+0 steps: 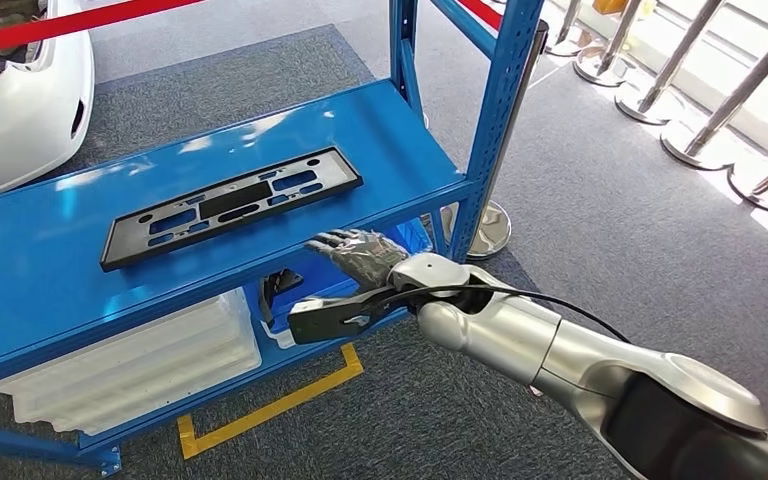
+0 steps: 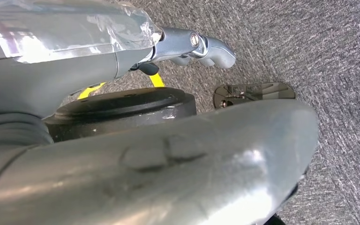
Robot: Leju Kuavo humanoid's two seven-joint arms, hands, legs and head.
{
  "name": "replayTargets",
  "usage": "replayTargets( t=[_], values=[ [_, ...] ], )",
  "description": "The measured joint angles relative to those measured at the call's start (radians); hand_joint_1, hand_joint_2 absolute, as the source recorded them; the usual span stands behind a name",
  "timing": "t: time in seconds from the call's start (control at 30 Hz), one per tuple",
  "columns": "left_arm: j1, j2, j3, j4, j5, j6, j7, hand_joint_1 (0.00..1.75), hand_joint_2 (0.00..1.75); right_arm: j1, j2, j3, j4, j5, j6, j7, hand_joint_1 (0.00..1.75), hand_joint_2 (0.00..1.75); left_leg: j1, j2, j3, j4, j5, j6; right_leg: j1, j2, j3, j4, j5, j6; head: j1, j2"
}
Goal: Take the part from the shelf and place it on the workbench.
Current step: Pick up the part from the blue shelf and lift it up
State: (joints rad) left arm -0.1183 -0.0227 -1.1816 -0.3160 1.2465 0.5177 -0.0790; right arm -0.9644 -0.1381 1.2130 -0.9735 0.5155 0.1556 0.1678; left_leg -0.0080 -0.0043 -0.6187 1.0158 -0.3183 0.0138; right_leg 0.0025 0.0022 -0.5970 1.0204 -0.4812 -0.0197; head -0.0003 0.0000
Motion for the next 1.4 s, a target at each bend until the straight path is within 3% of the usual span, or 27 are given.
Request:
replayTargets(
  t=[0.07,0.17,0.2,0.23,0.27,0.33,0.4,0.47,0.53,0.6,0.67,0.7,0.73,0.77,0.83,0.9,0.97,1.07,1.13,1.2,1.23,1.27,1.33,1.4],
  values=[
    [0.000,0.000,0.000,0.000,0.000,-0.002,-0.003,0.00,0.00,-0.001,-0.002,0.000,-0.001,0.000,0.001,0.001,0.00,0.00,0.009,0.001,0.025,-0.033,0.011,0.005,0.002,0.000,-0.005,0.026,-0.017,0.008,0.001,0.000],
    [-0.002,0.000,0.000,0.001,0.000,-0.004,-0.004,0.00,0.00,0.005,-0.006,0.001,-0.001,-0.002,0.003,0.001,0.00,0.00,0.017,0.002,0.040,-0.046,0.013,0.003,-0.009,0.001,-0.091,0.189,-0.087,0.025,0.012,0.000],
    [-0.002,0.000,0.000,0.001,0.000,-0.004,-0.004,0.00,0.00,0.009,-0.008,0.001,-0.001,-0.002,0.003,0.001,0.00,0.00,0.021,0.002,0.040,-0.044,0.010,0.000,-0.015,0.001,-0.119,0.232,-0.096,0.032,0.014,0.000],
    [-0.002,0.000,-0.001,0.001,-0.001,-0.005,-0.004,0.00,0.00,0.012,-0.010,0.002,-0.001,-0.003,0.003,0.001,0.00,0.00,0.025,0.001,0.040,-0.039,0.005,-0.005,-0.022,0.001,-0.131,0.242,-0.086,0.039,0.017,0.000],
    [-0.001,0.000,-0.001,0.001,-0.001,-0.005,-0.004,0.00,0.00,0.013,-0.012,0.002,-0.001,-0.003,0.002,0.001,0.00,0.00,0.031,0.001,0.040,-0.031,-0.001,-0.013,-0.029,0.000,-0.123,0.213,-0.057,0.047,0.020,0.000],
    [-0.002,0.001,0.000,0.002,-0.001,-0.005,-0.005,0.00,0.00,0.014,-0.016,0.002,-0.001,-0.003,0.001,0.001,0.00,0.00,0.042,0.001,0.037,-0.009,-0.020,-0.032,-0.040,0.001,-0.074,0.098,0.006,0.063,0.031,0.000],
    [-0.003,0.004,0.000,0.004,-0.001,-0.006,-0.006,0.00,0.00,0.015,-0.017,0.003,-0.002,-0.003,0.000,0.001,0.00,0.00,0.043,0.001,0.031,0.014,-0.037,-0.052,-0.043,0.006,-0.048,0.036,0.023,0.057,0.043,0.000],
    [-0.003,0.005,-0.001,0.005,-0.001,-0.006,-0.007,0.00,0.00,0.018,-0.019,0.003,-0.002,-0.002,0.000,0.002,0.00,0.00,0.041,0.000,0.029,0.021,-0.044,-0.064,-0.040,0.011,-0.051,0.041,0.012,0.034,0.041,0.000],
    [-0.003,0.005,-0.001,0.006,-0.001,-0.006,-0.007,0.00,0.00,0.018,-0.020,0.003,-0.002,-0.002,-0.001,0.002,0.00,0.00,0.044,0.000,0.030,0.030,-0.054,-0.071,-0.037,0.011,-0.048,0.044,0.006,0.014,0.026,0.000],
    [-0.004,0.005,0.000,0.007,-0.002,-0.006,-0.007,0.00,0.00,0.016,-0.020,0.003,-0.002,-0.002,-0.002,0.002,0.00,0.00,0.045,0.002,0.003,0.102,-0.093,-0.074,-0.034,0.009,-0.040,0.043,0.002,0.000,0.010,0.000],
    [-0.004,0.005,0.000,0.007,-0.001,-0.006,-0.007,0.00,0.00,0.017,-0.020,0.003,-0.002,-0.002,-0.002,0.002,0.00,0.00,0.041,0.003,-0.068,0.237,-0.147,-0.070,-0.027,0.008,-0.035,0.043,-0.004,-0.009,-0.007,0.000],
    [-0.003,0.005,-0.001,0.007,-0.001,-0.006,-0.007,0.00,0.00,0.017,-0.020,0.003,-0.002,-0.002,-0.002,0.002,0.00,0.00,0.037,0.003,-0.102,0.293,-0.161,-0.066,-0.022,0.008,-0.032,0.043,-0.006,-0.013,-0.013,0.000],
    [-0.002,0.005,-0.001,0.007,-0.001,-0.006,-0.007,0.00,0.00,0.018,-0.020,0.003,-0.002,-0.002,-0.002,0.002,0.00,0.00,0.033,0.003,-0.124,0.319,-0.155,-0.060,-0.017,0.008,-0.029,0.043,-0.009,-0.016,-0.017,0.000],
    [-0.002,0.005,-0.001,0.007,-0.001,-0.006,-0.007,0.00,0.00,0.018,-0.020,0.003,-0.002,-0.002,-0.002,0.002,0.00,0.00,0.029,0.002,-0.126,0.305,-0.130,-0.051,-0.012,0.009,-0.025,0.043,-0.013,-0.019,-0.021,0.000],
    [-0.002,0.005,-0.001,0.008,-0.001,-0.006,-0.007,0.00,0.00,0.017,-0.020,0.003,-0.002,-0.002,-0.002,0.002,0.00,0.00,0.015,0.002,-0.085,0.186,-0.051,-0.027,-0.006,0.011,-0.012,0.042,-0.022,-0.023,-0.028,0.000],
    [-0.002,0.006,-0.001,0.009,-0.001,-0.006,-0.007,0.00,0.00,0.017,-0.019,0.003,-0.002,-0.002,-0.002,0.001,0.00,0.00,0.003,0.003,-0.044,0.080,-0.008,-0.007,-0.001,0.011,-0.004,0.041,-0.029,-0.021,-0.030,0.000],
    [-0.003,0.007,-0.001,0.009,-0.001,-0.006,-0.007,0.00,0.00,0.017,-0.019,0.003,-0.002,-0.002,-0.002,0.001,0.00,0.00,-0.003,0.004,-0.032,0.050,-0.010,-0.001,0.000,0.009,-0.003,0.037,-0.032,-0.014,-0.031,0.000],
    [-0.002,0.006,-0.001,0.010,-0.002,-0.006,-0.008,0.00,0.00,0.015,-0.020,0.003,-0.003,-0.002,-0.003,0.001,0.00,0.00,0.005,0.003,-0.014,0.024,-0.008,0.004,0.001,0.006,-0.003,0.052,-0.047,0.000,-0.029,0.000],
    [-0.003,0.006,-0.001,0.010,-0.002,-0.006,-0.008,0.00,0.00,0.013,-0.021,0.003,-0.003,-0.002,-0.003,0.001,0.00,0.00,0.009,0.004,-0.001,0.011,-0.008,0.009,0.000,0.005,-0.047,0.142,-0.090,0.008,-0.015,0.000],
    [-0.003,0.006,-0.001,0.010,-0.002,-0.006,-0.008,0.00,0.00,0.016,-0.021,0.003,-0.003,-0.005,-0.003,0.003,0.00,0.00,0.009,0.004,0.003,0.011,-0.013,0.012,-0.003,0.005,-0.120,0.262,-0.129,0.014,-0.004,0.000],
    [-0.002,0.006,-0.001,0.010,-0.002,-0.006,-0.008,0.00,0.00,0.019,-0.022,0.003,-0.003,-0.008,-0.004,0.006,0.00,0.00,0.009,0.004,0.006,0.011,-0.016,0.012,-0.006,0.005,-0.143,0.291,-0.125,0.016,0.001,0.000],
    [-0.002,0.006,-0.001,0.010,-0.002,-0.007,-0.008,0.00,0.00,0.020,-0.023,0.003,-0.003,-0.013,-0.006,0.009,0.00,0.00,0.009,0.003,0.010,0.013,-0.021,0.011,-0.009,0.004,-0.150,0.284,-0.104,0.018,0.006,0.000],
    [-0.001,0.006,-0.001,0.010,-0.002,-0.008,-0.010,0.00,0.00,0.020,-0.025,0.002,-0.003,-0.022,-0.015,0.016,0.00,0.00,0.010,0.002,0.021,0.019,-0.033,0.006,-0.013,0.002,-0.112,0.173,-0.022,0.018,0.017,0.000],
    [-0.002,0.006,-0.001,0.010,-0.004,-0.011,-0.011,0.00,0.00,0.019,-0.026,0.001,-0.003,-0.033,-0.026,0.020,0.00,0.00,0.008,0.001,0.025,0.028,-0.046,-0.004,-0.012,0.000,-0.067,0.066,0.023,0.012,0.024,0.000]
  ],
)
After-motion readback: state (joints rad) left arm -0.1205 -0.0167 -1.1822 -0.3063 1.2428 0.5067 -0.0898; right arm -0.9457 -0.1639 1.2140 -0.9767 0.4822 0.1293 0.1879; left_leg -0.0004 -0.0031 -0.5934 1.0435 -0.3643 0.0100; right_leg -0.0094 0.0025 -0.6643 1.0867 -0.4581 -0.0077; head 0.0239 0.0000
